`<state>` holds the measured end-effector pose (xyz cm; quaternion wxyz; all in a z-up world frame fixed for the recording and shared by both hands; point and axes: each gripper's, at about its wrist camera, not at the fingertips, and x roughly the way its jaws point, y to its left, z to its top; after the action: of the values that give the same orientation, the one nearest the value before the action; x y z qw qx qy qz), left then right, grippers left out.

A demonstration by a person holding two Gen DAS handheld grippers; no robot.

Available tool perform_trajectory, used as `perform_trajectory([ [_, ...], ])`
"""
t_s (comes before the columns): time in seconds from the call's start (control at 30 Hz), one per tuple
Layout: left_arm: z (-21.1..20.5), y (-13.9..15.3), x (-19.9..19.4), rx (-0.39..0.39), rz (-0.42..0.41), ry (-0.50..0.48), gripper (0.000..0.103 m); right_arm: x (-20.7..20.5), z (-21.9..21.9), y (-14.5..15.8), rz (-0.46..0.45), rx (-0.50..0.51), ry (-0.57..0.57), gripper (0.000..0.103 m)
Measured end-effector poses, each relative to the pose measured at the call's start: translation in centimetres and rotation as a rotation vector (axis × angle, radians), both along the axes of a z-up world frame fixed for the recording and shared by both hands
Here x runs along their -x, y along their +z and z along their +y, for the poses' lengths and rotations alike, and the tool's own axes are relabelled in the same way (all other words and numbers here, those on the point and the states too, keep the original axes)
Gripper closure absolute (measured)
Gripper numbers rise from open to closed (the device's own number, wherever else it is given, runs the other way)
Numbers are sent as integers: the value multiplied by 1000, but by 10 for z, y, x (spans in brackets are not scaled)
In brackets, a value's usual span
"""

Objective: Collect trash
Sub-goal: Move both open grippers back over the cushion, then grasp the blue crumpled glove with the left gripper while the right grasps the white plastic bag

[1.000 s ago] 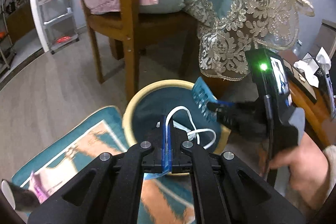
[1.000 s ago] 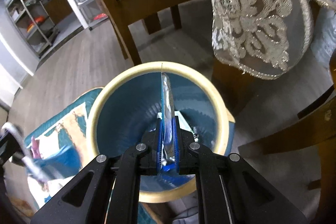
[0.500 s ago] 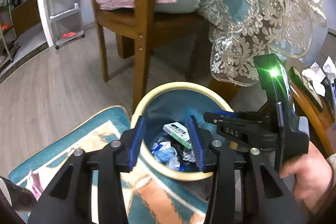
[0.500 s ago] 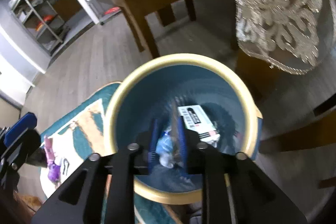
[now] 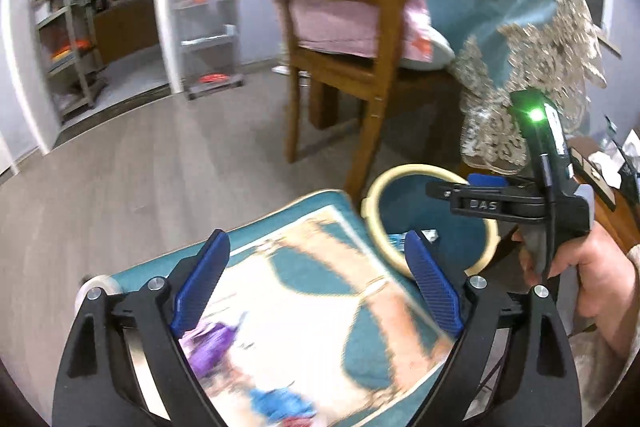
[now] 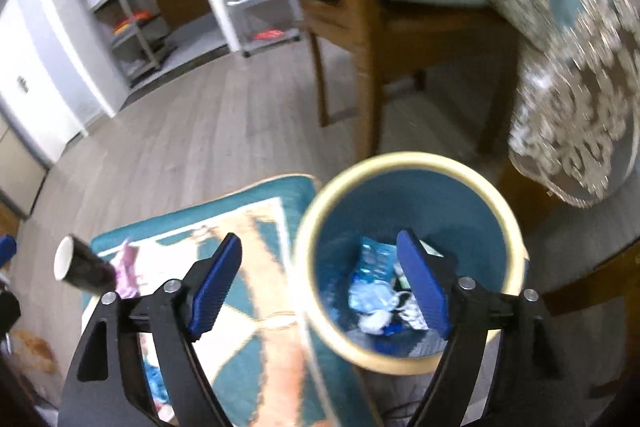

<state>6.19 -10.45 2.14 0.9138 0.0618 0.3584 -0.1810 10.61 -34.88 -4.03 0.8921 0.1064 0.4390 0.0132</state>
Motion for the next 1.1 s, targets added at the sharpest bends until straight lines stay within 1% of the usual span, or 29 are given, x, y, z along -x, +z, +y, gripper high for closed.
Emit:
perform_trajectory([
  [0.13, 54, 11, 17, -12, -16, 87, 13, 4, 41, 13, -28, 12, 82, 17],
  [0.23, 87, 11, 27, -12, -14, 148, 13, 7, 74, 20, -37, 24, 138, 15],
  [0.33, 121, 5, 37, -3, -11, 215, 13, 7, 105, 21, -25, 21, 172, 13],
  [0.47, 150, -8, 42, 12, 6, 266, 13, 3, 136, 17, 8, -4, 190, 12],
  [0.6, 169, -20, 42, 23, 32, 284, 13, 1, 166, 1, 45, 3, 222, 11],
  [0.73, 179, -33, 38, 16, 60, 280, 13, -1, 196, -19, 95, 97, 314, 11],
  [0.83, 175, -46, 34, -32, 85, 258, 13, 5, 209, -34, 110, 166, 401, 11],
  [0.87, 174, -49, 33, -63, 85, 254, 13, 7, 213, -44, 144, 189, 438, 13],
  [0.9, 174, -50, 32, -83, 82, 251, 13, 9, 215, -50, 164, 191, 456, 18],
  [0.93, 176, -50, 31, -90, 78, 252, 13, 11, 215, -61, 202, 184, 480, 22],
  [1.0, 181, -47, 30, -73, 76, 263, 13, 11, 215, -81, 271, 184, 497, 35],
  [1.03, 184, -46, 29, -51, 79, 276, 13, 11, 216, -87, 294, 189, 498, 37],
  [1.1, 188, -46, 26, -16, 90, 289, 13, 9, 215, -105, 363, 191, 494, 47],
])
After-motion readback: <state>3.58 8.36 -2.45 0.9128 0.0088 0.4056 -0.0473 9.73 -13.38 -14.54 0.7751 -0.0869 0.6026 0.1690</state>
